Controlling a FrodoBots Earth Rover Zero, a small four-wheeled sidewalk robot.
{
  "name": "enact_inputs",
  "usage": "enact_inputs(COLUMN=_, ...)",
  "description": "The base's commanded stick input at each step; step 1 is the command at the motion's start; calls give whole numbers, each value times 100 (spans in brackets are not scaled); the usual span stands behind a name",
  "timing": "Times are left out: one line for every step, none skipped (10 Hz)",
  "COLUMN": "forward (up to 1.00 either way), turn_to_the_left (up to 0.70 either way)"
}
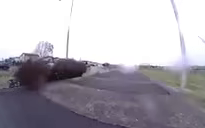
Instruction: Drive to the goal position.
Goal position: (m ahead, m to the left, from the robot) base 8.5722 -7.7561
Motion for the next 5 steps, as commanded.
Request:
enact_inputs(forward=100, turn_to_the_left=0)
enact_inputs(forward=100, turn_to_the_left=-5)
enact_inputs(forward=100, turn_to_the_left=-15)
enact_inputs(forward=100, turn_to_the_left=-26)
enact_inputs(forward=100, turn_to_the_left=-40)
